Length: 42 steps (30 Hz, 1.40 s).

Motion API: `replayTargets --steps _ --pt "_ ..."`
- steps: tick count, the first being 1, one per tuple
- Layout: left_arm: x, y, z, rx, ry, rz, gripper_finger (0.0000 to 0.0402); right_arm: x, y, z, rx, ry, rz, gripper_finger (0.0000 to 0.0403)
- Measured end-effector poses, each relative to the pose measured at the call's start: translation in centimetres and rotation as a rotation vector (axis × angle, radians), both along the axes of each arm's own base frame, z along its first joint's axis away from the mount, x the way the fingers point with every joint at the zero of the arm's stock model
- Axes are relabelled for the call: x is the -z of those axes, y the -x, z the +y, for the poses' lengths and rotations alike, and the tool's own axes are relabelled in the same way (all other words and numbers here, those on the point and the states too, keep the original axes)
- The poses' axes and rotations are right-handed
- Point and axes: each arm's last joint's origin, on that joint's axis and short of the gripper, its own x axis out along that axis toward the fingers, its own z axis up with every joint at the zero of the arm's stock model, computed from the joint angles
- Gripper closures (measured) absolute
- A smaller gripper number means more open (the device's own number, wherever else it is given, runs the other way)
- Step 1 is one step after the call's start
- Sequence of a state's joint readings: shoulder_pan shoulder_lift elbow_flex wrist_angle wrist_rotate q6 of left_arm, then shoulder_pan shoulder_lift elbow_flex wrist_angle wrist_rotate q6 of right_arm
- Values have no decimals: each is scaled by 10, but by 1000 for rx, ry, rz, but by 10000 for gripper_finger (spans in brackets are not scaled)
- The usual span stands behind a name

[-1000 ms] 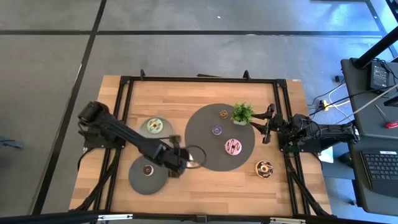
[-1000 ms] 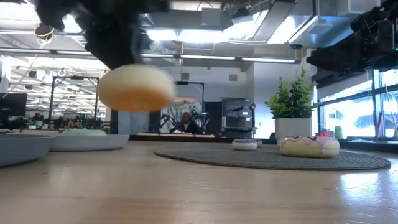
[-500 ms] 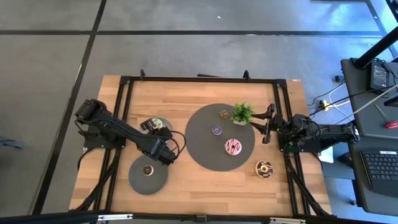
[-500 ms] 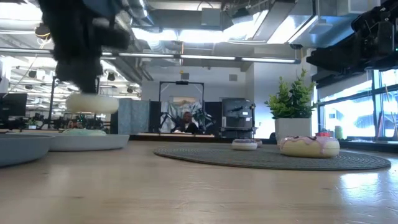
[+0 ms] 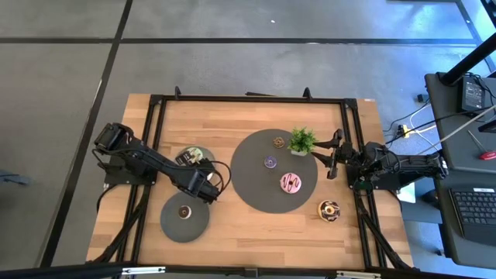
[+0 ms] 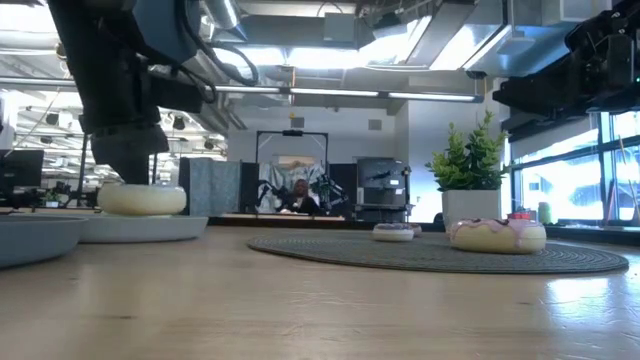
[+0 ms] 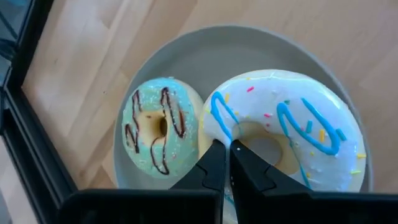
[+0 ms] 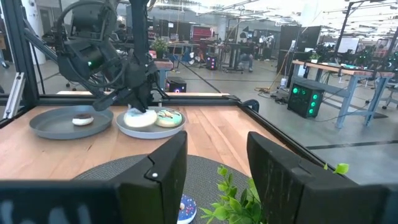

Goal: Pick & Place donuts
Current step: Put the big white donut on the light gray plate

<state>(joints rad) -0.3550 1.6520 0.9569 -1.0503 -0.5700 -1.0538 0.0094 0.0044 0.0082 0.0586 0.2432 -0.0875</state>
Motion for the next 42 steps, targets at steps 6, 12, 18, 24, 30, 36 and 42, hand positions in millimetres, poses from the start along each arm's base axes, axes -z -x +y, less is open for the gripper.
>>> replayTargets --steps 6,12,18,24,30,36,42 --pt "1 -3 2 -24 17 -31 394 0 0 0 0 0 0 234" --pt "7 1 7 -47 21 -7 394 0 0 0 0 0 0 234" --pt "17 4 11 -72 53 -11 394 0 0 0 0 0 0 234" --pt "16 3 12 -63 40 -22 384 0 0 0 0 0 1 234" --pt "17 3 11 -73 55 -27 367 0 0 0 1 1 1 234" --pt "17 2 11 -68 63 -26 352 0 0 0 0 1 1 234" --pt "17 2 12 -70 55 -31 321 0 0 0 0 1 1 234"
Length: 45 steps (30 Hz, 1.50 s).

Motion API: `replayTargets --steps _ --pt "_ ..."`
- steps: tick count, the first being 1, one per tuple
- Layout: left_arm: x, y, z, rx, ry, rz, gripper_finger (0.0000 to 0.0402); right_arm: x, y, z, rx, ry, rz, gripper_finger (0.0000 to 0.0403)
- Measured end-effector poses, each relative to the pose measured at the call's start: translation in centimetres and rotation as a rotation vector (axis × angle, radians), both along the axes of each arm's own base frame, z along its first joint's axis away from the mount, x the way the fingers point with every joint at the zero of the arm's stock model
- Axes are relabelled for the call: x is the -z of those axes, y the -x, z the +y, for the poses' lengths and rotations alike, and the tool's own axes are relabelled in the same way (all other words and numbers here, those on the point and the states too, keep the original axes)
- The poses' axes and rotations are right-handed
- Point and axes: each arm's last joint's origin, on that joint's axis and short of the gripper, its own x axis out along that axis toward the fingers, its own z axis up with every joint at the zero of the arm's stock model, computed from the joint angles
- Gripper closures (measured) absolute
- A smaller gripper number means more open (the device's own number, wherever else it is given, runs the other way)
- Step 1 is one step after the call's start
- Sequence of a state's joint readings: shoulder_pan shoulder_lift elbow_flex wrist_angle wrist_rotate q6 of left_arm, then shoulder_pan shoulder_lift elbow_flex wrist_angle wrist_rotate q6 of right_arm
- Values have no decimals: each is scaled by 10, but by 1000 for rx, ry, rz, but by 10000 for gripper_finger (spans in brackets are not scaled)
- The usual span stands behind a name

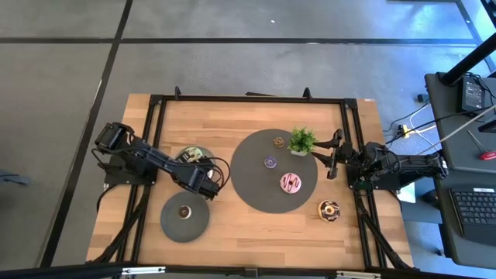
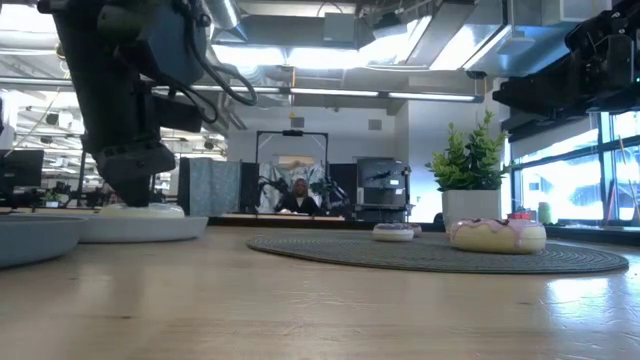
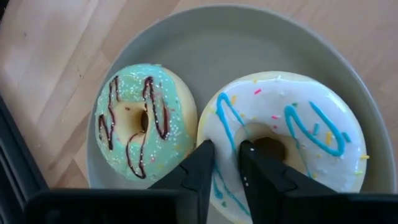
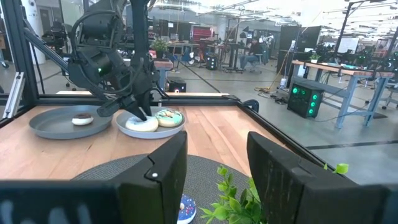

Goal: Pick & Place donuts
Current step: Put the big white donut on the light gray plate, then put the small violet donut on the dark gray plate

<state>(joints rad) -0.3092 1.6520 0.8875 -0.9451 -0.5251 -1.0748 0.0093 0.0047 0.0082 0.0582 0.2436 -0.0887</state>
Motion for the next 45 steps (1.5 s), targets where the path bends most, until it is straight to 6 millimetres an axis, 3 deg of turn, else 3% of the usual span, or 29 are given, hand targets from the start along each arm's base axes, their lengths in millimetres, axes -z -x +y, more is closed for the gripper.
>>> replayTargets --steps 12,20,27,30,38,45 --pt "0 0 0 5 -8 3 254 0 0 0 0 0 0 234" --pt "-7 2 1 0 0 -23 249 0 0 0 0 0 0 234" --pt "-27 2 3 11 -18 -165 253 0 0 0 0 1 0 234" --pt "-36 -12 3 77 -27 -318 249 0 0 0 0 1 0 234" --pt "-55 -65 10 510 71 -597 240 0 0 0 0 0 -1 234" --pt "-55 -83 28 598 61 -691 244 0 0 0 3 43 10 234"
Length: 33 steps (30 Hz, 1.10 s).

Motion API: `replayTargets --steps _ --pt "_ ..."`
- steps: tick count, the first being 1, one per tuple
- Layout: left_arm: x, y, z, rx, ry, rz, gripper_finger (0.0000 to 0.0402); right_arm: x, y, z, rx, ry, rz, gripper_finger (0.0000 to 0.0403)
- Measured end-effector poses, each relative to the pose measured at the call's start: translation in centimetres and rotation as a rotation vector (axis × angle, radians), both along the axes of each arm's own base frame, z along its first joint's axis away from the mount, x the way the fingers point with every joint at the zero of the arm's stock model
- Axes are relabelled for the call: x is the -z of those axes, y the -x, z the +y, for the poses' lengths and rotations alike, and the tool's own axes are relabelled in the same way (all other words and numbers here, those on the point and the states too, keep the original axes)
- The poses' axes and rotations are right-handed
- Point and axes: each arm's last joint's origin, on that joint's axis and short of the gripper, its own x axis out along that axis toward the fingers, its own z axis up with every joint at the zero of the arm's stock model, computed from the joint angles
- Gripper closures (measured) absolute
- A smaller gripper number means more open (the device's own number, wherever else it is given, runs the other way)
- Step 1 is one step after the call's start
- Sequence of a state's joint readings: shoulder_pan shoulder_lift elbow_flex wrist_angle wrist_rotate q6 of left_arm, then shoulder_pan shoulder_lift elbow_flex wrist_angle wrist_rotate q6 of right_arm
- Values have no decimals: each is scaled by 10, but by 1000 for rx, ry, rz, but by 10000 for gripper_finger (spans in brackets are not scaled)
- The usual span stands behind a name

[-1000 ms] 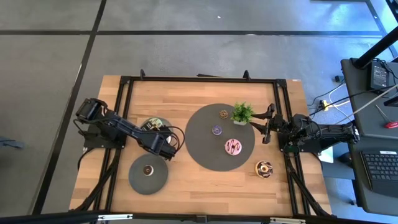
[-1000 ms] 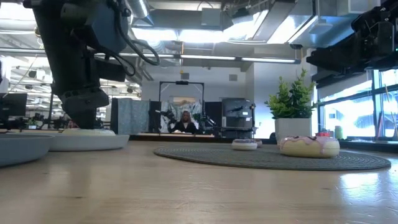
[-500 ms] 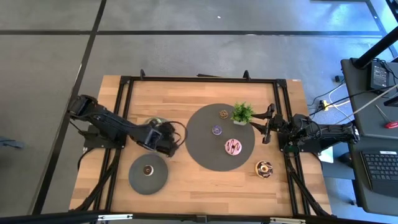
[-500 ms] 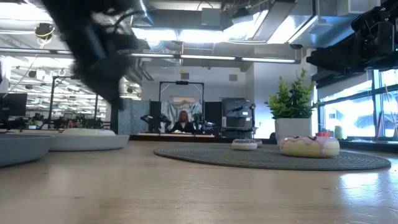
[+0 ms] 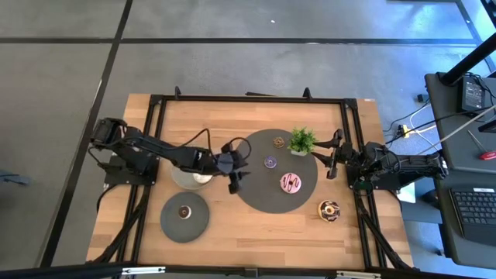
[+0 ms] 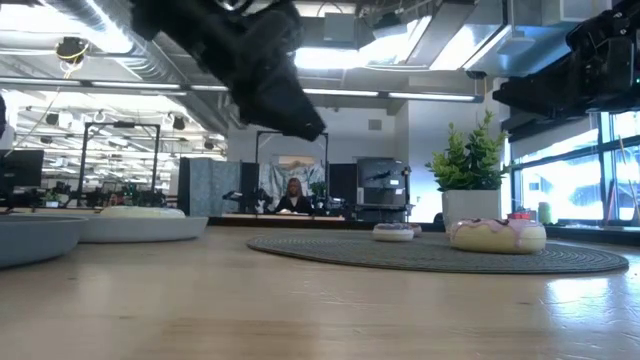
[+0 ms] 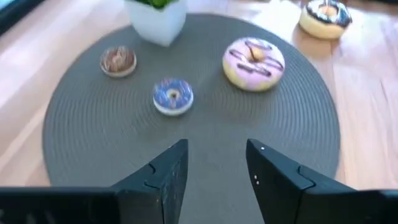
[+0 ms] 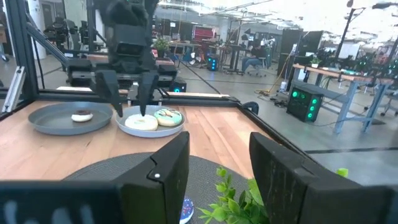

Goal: Pick & Place donuts
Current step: Put the small violet donut on the dark gray plate

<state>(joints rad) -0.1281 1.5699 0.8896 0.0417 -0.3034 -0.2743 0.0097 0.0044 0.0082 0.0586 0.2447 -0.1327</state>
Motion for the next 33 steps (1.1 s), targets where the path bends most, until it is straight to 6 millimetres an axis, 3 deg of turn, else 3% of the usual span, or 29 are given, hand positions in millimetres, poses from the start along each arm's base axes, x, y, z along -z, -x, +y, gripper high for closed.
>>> replayTargets --steps 15,21,25,33 --pt "3 -5 34 27 -129 31 244 0 0 -1 24 1 1 234" --pt "-1 -8 52 -61 -81 -40 245 1 -1 -1 27 42 19 234" --pt "5 -17 65 -106 -60 -100 245 1 -1 -1 29 78 39 234" --pt "32 -54 75 9 9 -169 245 5 -4 -1 27 77 84 234"
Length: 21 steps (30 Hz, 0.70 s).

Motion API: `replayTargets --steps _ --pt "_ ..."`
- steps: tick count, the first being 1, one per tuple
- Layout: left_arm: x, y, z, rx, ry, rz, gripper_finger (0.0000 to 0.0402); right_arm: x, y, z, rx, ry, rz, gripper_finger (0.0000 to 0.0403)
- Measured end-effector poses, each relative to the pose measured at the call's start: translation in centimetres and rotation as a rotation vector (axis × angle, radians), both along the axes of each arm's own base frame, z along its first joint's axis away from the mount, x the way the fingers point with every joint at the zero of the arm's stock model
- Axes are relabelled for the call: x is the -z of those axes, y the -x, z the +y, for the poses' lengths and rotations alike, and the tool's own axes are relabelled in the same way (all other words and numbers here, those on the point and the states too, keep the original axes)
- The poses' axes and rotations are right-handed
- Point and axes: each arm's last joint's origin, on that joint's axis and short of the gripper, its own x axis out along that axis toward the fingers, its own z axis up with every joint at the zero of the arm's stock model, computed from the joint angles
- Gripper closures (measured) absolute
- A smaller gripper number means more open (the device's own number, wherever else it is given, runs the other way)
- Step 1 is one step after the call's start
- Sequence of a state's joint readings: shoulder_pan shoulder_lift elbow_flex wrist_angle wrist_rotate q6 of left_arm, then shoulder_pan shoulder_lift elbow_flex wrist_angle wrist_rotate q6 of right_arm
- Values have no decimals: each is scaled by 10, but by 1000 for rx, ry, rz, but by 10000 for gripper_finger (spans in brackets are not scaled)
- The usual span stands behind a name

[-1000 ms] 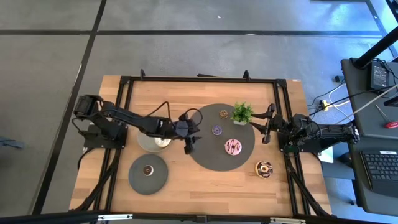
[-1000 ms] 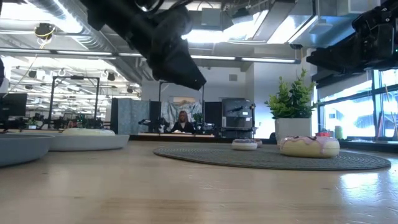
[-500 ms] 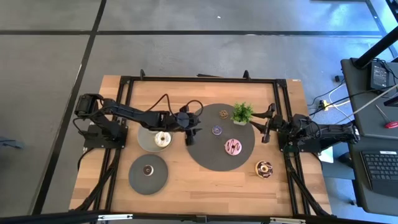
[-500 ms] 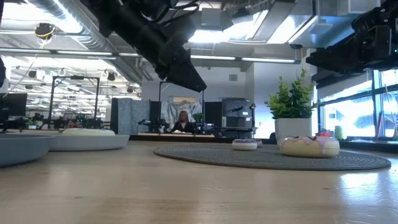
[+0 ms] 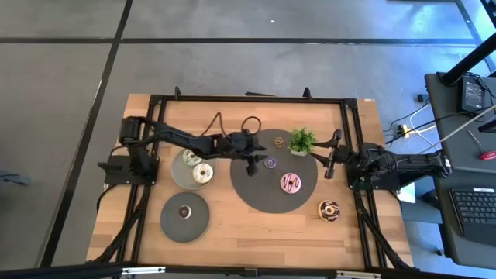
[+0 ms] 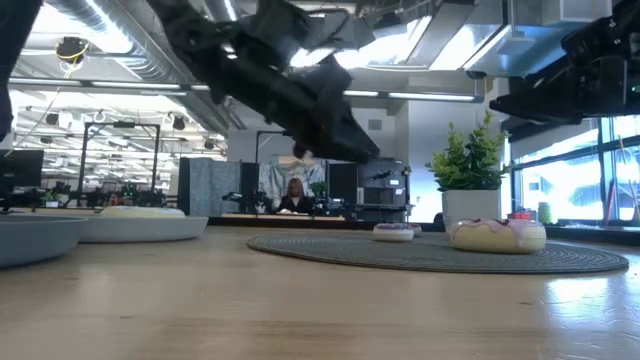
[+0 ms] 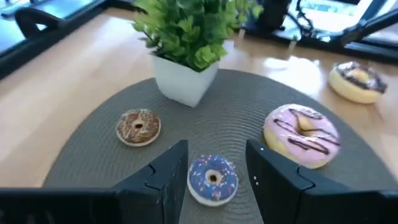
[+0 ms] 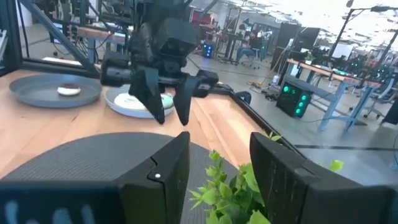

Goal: Pick & Place donuts
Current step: Put the small violet donut on the dark gray plate

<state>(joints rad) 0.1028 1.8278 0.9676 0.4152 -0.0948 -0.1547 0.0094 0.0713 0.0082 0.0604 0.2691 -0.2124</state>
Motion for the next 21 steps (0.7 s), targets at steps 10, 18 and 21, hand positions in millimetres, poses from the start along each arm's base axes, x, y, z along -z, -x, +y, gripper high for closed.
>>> replayTargets --steps 10,18,21 --pt "34 -33 4 -48 -27 148 245 5 -4 0 2 -83 37 234" --pt "38 -33 5 -93 3 170 245 7 -5 0 4 -97 54 234" --pt "39 -32 5 -99 11 186 245 7 -5 0 4 -94 54 234"
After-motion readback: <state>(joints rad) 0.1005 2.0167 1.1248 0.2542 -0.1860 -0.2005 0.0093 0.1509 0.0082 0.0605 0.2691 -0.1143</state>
